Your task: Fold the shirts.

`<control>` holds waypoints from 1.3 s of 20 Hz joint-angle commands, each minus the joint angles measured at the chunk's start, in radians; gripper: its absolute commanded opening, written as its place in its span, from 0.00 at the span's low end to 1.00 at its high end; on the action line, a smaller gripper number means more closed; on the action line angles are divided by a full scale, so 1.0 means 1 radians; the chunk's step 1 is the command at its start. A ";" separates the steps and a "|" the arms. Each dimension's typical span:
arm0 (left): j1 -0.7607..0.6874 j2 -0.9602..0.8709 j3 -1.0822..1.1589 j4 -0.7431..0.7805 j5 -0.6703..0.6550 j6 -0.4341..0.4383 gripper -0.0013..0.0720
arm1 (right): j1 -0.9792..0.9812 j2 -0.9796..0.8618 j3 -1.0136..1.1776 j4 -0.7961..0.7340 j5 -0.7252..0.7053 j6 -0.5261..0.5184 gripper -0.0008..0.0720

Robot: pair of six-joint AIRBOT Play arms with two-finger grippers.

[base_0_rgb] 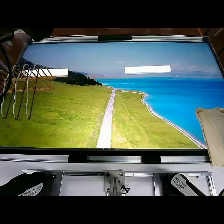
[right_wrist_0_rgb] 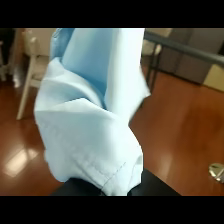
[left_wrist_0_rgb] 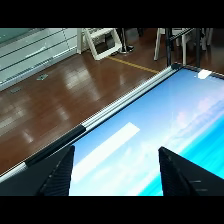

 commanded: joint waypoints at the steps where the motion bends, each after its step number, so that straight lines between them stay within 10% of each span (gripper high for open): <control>1: 0.000 0.001 0.000 0.000 -0.006 0.000 0.87 | -0.061 -0.024 0.000 -0.045 -0.047 0.040 0.10; 11: 0.000 0.001 0.000 0.063 -0.083 -0.087 0.85 | -0.350 -0.058 -0.001 0.223 0.005 0.053 0.12; 14: 0.000 0.001 0.000 0.090 -0.087 -0.087 0.85 | -0.349 -0.026 -0.001 0.224 0.026 0.048 0.79; 26: 0.002 -0.016 0.000 0.098 -0.230 -0.087 0.85 | -0.349 0.102 -0.001 0.602 0.721 -0.088 0.78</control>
